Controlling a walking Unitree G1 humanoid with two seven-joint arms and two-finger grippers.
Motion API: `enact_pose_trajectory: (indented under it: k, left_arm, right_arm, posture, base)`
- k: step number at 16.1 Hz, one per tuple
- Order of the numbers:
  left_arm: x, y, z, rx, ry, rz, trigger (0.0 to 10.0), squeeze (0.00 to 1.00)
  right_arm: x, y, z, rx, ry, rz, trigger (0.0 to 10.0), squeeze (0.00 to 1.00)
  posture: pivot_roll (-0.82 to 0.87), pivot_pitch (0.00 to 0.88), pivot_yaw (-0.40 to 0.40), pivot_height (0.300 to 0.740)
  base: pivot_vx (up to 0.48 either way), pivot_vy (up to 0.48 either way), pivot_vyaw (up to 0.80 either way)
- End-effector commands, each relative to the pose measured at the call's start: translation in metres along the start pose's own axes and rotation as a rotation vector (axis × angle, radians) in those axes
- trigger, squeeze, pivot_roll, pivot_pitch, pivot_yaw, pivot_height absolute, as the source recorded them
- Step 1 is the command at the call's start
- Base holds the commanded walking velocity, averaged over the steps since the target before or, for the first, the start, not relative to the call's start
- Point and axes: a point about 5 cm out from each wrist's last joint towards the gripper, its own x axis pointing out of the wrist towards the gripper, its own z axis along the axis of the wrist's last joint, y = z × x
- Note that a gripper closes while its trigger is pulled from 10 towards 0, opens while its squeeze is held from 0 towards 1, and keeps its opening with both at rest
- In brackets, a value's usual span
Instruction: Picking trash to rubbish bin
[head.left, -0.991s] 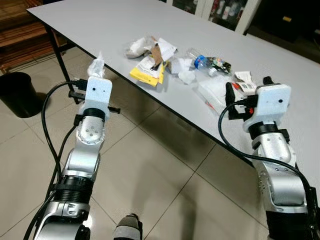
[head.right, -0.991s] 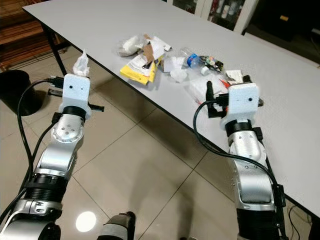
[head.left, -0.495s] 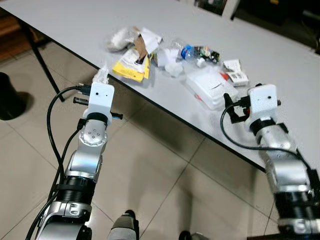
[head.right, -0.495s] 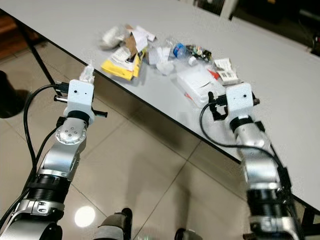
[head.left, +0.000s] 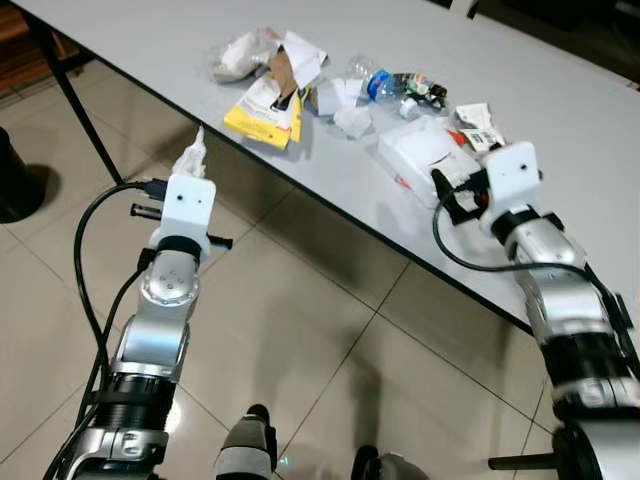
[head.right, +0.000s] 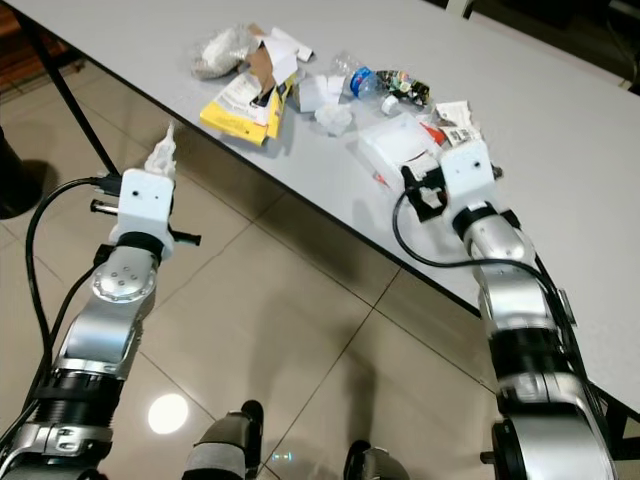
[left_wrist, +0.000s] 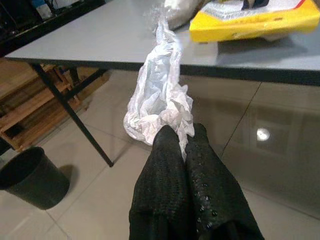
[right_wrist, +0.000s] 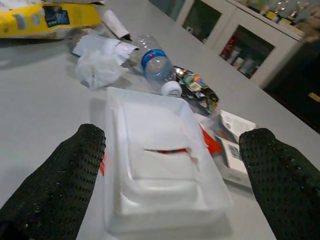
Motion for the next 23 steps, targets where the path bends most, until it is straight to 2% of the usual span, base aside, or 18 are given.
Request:
enact_pose_trajectory:
  k: [1,6,13,16,17,18,23]
  left_arm:
    - [-0.004,0.001,0.001,0.004,-0.002,-0.007,0.0,0.00]
    - [-0.010,0.005,0.001,0.016,0.007,-0.006,0.0,0.00]
    - [-0.012,0.005,0.002,0.013,0.018,-0.001,0.0,0.00]
    - [-0.012,0.004,0.003,0.013,0.021,-0.004,0.0,0.00]
    - [-0.012,0.004,0.002,0.014,0.024,-0.003,0.0,0.00]
    - [-0.012,0.004,0.002,0.014,0.026,-0.002,0.0,0.00]
    - [-0.011,0.004,0.002,0.013,0.027,0.001,0.0,0.00]
  right_arm:
    - [0.001,0.001,-0.005,-0.005,0.004,0.025,10.0,0.00]
    - [0.009,0.004,-0.022,-0.047,0.096,0.104,10.0,0.00]
    - [0.002,0.015,-0.050,-0.092,0.213,0.210,10.0,0.00]
    - [-0.001,0.016,-0.054,-0.105,0.230,0.235,10.0,0.00]
    - [-0.002,0.016,-0.056,-0.131,0.241,0.260,9.3,0.00]
    - [-0.003,0.014,-0.056,-0.156,0.248,0.278,10.0,0.00]
    - [-0.010,0.001,-0.056,-0.183,0.233,0.291,10.0,0.00]
  posture:
    - [0.43,0.271,-0.095,0.740]
    - [0.45,0.285,-0.097,0.740]
    - [0.46,0.284,-0.107,0.740]
    - [0.46,0.285,-0.110,0.740]
    - [0.45,0.284,-0.112,0.740]
    - [0.45,0.282,-0.112,0.740]
    - [0.45,0.276,-0.113,0.740]
  base:
    - [0.000,0.000,0.00]
    - [0.000,0.000,0.00]
    - [0.000,0.000,0.00]
    - [0.000,0.000,0.00]
    - [0.000,0.000,0.00]
    - [0.000,0.000,0.00]
    - [0.000,0.000,0.00]
